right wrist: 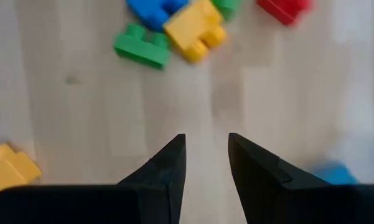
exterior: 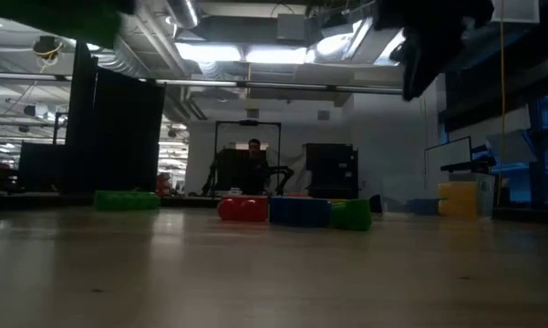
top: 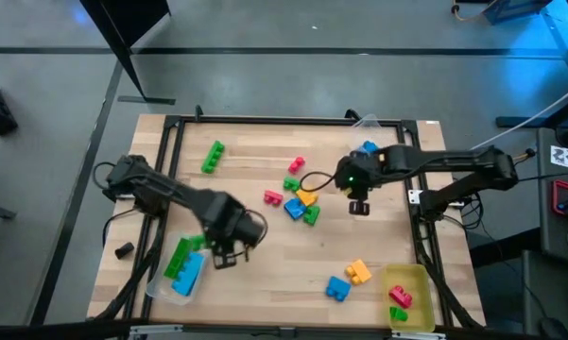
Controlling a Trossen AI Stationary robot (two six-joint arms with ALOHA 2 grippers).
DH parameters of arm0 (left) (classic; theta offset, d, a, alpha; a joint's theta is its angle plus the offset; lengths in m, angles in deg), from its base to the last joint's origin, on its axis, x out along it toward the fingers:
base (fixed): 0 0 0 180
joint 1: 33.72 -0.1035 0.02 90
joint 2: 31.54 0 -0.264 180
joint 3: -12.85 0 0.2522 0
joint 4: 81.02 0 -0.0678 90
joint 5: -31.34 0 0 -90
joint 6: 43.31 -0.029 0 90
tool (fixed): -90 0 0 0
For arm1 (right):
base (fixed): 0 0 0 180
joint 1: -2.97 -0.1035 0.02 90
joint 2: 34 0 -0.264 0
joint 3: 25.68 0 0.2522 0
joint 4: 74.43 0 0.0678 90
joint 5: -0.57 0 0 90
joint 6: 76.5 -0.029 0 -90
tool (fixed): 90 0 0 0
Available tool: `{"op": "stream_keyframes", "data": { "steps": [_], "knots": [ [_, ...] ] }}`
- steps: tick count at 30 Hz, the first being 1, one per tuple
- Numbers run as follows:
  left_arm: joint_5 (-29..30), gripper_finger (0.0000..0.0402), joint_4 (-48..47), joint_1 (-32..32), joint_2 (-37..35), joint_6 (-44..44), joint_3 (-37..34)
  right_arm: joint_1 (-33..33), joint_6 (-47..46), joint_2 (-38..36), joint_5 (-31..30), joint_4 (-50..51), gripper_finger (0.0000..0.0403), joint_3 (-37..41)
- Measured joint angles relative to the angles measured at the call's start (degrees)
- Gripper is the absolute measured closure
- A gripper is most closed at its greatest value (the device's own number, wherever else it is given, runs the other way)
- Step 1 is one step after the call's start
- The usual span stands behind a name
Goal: Sort blocks by size
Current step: Put the bottom 4 stud green game piece into the bottom transparent bin
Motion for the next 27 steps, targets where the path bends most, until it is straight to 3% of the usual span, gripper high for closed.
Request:
{"op": "stream_keyframes", "data": {
  "steps": [7, 13, 17, 21, 27],
  "knots": [
    [0.0, 0.0231, -0.4, 9.9, -0.2, 14.3, 0.0, 0.0, 4.0, 0.1, 6.4, -18.2, 0.0281, 9.6],
    [3.9, 0.023, -0.4, 17.0, 0.0, 29.5, 0.0, 0.0, 6.8, 0.4, 6.9, -31.8, 0.0281, 15.8],
    [8.2, 0.023, -0.4, 20.9, 0.0, 41.5, -0.7, 0.0, 8.5, 1.0, 7.5, -36.4, 0.0281, 17.8],
    [8.4, 0.0229, -0.3, 24.3, 0.0, 53.4, -4.5, 0.0, 8.6, 2.4, 8.2, -38.1, 0.0281, 18.5],
    [7.7, 0.0229, 1.2, 27.2, 0.0, 62.0, -10.9, 0.0, 8.5, 5.2, 8.2, -40.3, 0.0281, 18.5]
  ]
}}
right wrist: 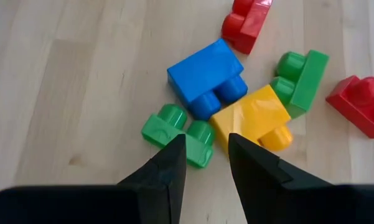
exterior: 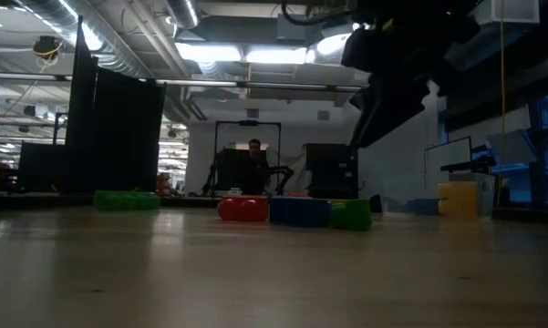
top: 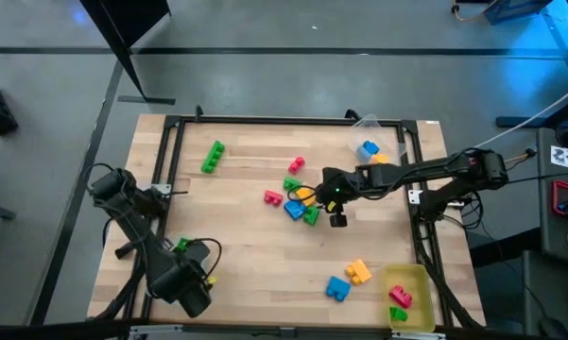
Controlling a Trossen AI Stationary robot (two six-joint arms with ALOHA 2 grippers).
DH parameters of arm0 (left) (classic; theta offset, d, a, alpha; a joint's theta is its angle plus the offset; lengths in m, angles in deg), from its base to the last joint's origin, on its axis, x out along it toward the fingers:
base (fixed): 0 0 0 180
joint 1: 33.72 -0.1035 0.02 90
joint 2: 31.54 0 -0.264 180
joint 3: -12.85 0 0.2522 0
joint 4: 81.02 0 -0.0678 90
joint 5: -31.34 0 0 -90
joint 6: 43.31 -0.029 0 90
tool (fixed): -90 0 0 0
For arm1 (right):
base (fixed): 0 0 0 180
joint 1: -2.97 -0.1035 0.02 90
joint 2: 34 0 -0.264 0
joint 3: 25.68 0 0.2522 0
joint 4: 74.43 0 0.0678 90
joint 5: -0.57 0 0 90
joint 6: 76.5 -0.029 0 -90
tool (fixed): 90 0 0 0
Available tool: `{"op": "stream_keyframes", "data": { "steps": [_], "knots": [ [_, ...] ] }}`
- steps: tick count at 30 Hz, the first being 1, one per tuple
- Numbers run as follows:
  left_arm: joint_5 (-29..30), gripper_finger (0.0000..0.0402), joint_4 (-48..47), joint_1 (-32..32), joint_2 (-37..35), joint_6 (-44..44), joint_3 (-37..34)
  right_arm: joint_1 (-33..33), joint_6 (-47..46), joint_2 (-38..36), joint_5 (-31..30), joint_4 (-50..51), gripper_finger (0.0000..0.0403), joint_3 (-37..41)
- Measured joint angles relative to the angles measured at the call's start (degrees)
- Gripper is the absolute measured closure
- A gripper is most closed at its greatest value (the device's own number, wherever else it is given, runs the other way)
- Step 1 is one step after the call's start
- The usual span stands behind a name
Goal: Sort blocks by size
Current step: Put the bottom 4 stud green game piece into the bottom transparent bin, then put the bottom 2 stud green game piece into the yellow transparent bin
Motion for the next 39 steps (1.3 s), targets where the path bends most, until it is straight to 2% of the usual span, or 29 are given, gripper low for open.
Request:
{"op": "stream_keyframes", "data": {
  "steps": [5, 12, 17, 22, 26, 33, 39],
  "knots": [
    [-5.1, 0.0217, 1.1, -0.5, 0.0, 1.7, -3.6, 0.0, -0.1, 1.9, 0.0, -0.3, 0.0268, 0.0],
    [-6.9, 0.019, 3.7, -1.2, 0.0, 0.0, -7.3, 0.0, -0.4, 3.1, 0.0, -1.9, 0.0204, -0.1],
    [-6.5, 0.0188, 3.0, -1.8, 0.0, -2.9, -7.9, -0.3, 8.2, 3.4, 0.2, -1.1, 0.0179, -0.1],
    [-3.4, 0.0188, 1.6, -2.5, -1.4, -3.7, -7.8, -1.8, 19.0, 3.9, 1.5, -1.1, 0.0178, -0.1],
    [0.0, 0.0188, 1.6, -2.8, -3.9, -5.1, -7.8, -3.2, 23.7, 5.5, 1.5, -1.9, 0.0178, -0.1],
    [7.3, 0.0188, 1.7, -3.8, -8.1, -4.8, -7.8, -3.7, 25.3, 11.1, -0.3, -5.3, 0.0178, -0.1],
    [10.6, 0.0188, 2.0, -5.1, -9.2, -5.5, -7.8, -3.7, 25.8, 14.9, -2.1, -7.1, 0.0178, -0.1]
  ]
}}
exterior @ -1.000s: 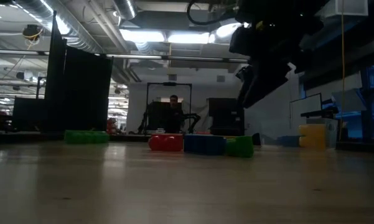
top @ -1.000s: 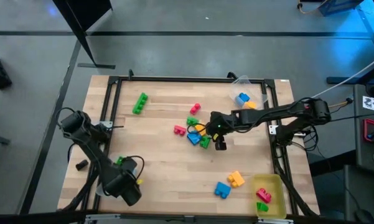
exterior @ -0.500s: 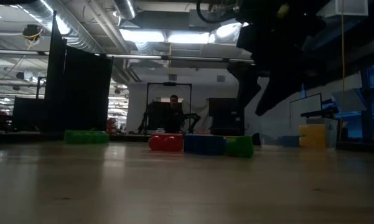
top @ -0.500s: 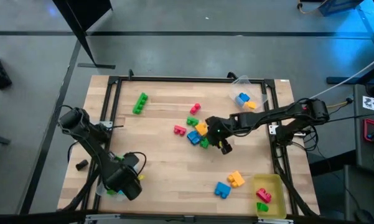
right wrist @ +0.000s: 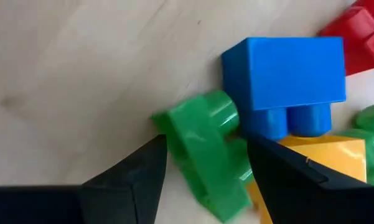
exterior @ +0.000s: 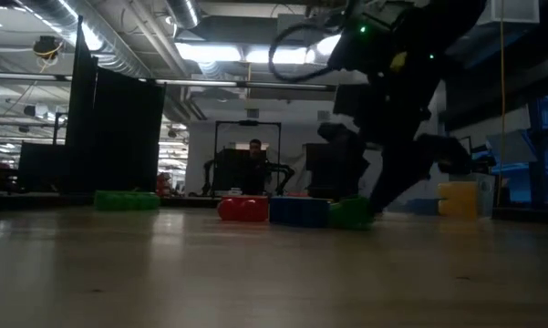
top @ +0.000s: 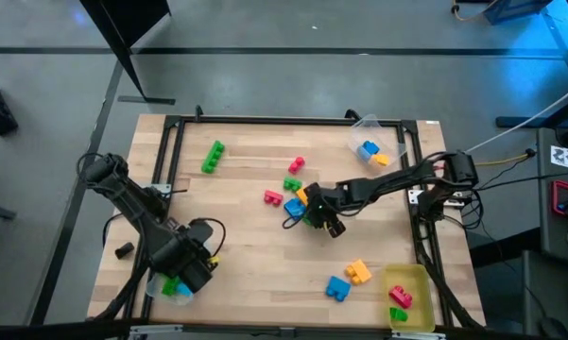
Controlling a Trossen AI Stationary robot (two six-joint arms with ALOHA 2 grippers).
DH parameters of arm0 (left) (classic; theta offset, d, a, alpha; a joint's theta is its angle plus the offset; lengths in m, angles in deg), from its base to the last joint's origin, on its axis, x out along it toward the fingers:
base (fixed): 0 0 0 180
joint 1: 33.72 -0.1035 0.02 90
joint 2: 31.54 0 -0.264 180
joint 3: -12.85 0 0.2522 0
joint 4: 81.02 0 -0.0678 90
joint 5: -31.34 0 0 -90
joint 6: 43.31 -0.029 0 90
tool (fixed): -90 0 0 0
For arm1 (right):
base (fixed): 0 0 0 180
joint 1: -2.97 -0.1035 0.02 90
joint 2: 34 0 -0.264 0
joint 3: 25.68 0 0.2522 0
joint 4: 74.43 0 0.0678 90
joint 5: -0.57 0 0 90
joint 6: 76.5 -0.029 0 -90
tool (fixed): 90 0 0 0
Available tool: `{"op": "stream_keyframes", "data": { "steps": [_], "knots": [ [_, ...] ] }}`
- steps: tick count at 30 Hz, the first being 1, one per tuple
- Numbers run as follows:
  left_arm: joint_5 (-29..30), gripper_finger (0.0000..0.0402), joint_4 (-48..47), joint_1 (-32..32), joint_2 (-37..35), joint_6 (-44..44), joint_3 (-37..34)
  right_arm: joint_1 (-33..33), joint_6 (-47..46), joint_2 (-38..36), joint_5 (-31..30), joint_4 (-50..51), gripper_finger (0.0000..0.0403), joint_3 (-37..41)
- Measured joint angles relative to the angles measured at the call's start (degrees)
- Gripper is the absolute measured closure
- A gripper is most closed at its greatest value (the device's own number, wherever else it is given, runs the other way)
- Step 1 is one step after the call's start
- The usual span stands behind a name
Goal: Sort blocks by size
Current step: Put the bottom 2 stud green game piece into the yellow transparent bin
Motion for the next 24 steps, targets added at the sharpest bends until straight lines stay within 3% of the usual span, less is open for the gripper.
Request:
{"op": "stream_keyframes", "data": {
  "steps": [11, 19, 24],
  "knots": [
    [1.5, 0.0188, 0.0, -2.2, 0.0, -3.2, 0.0, 0.0, -6.7, 1.1, 4.9, 4.2, 0.0186, -0.1],
    [3.1, 0.0188, 0.0, -6.0, 0.0, -9.6, 0.0, 0.0, -13.4, 1.0, 6.2, 4.3, 0.0272, -0.2],
    [4.3, 0.0188, 0.0, -9.0, 0.0, -15.3, 0.0, 0.0, -19.5, 1.2, 9.2, 6.6, 0.0302, -2.4]
  ]
}}
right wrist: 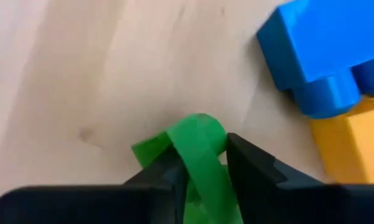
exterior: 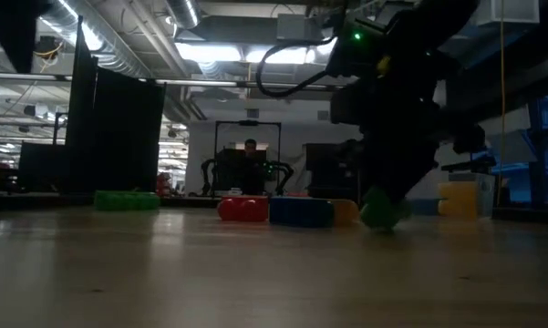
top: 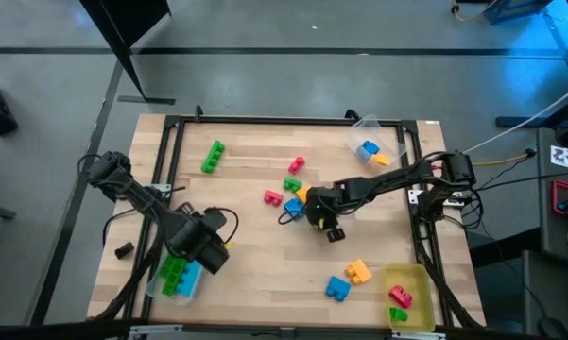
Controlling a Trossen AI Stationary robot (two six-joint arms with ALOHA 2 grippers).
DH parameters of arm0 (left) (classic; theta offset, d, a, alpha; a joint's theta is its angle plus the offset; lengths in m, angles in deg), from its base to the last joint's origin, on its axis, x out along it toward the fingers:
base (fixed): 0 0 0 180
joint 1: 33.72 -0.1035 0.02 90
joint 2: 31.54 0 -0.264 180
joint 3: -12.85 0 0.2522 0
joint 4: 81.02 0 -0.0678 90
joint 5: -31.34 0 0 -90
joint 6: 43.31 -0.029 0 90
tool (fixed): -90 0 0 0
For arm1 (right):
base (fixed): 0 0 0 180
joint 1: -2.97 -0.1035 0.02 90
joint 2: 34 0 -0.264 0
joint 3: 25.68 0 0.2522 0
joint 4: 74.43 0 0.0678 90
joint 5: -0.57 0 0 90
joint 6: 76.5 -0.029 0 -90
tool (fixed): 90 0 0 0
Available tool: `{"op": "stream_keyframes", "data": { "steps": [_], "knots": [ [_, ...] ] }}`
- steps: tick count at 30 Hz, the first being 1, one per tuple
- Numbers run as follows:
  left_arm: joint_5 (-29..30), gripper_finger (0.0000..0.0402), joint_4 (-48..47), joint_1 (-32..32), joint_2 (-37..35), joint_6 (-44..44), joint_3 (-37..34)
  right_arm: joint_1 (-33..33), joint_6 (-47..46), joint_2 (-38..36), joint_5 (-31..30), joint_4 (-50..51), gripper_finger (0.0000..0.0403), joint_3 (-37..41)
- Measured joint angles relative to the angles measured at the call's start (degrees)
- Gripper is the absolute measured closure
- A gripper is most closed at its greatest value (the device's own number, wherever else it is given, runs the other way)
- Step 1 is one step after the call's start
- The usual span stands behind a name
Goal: Sort blocks by size
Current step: Put the bottom 2 stud green game piece into the yellow transparent bin
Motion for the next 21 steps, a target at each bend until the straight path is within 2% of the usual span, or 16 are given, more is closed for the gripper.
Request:
{"op": "stream_keyframes", "data": {
  "steps": [5, 11, 13, 16, 21],
  "knots": [
    [1.2, 0.0188, 0.0, -3.6, 0.0, -6.7, 0.0, 0.0, -1.3, 0.1, 4.8, 7.5, 0.0331, -5.8],
    [5.7, 0.0188, 0.2, -8.9, 0.0, -15.2, 0.0, 0.0, -4.9, 0.1, 9.9, 19.6, 0.0394, -14.0],
    [7.5, 0.0188, 0.6, -11.0, 0.0, -18.3, 0.0, -0.4, -5.0, 0.1, 11.3, 22.8, 0.0396, -16.4],
    [9.6, 0.0188, 0.9, -13.9, 0.0, -21.5, 0.0, -1.3, -5.3, 0.0, 9.0, 24.7, 0.0385, -18.7],
    [10.0, 0.0188, 3.2, -17.5, 0.0, -27.7, 0.0, -2.8, -15.4, 0.0, 7.8, 24.7, 0.0382, -19.0]
  ]
}}
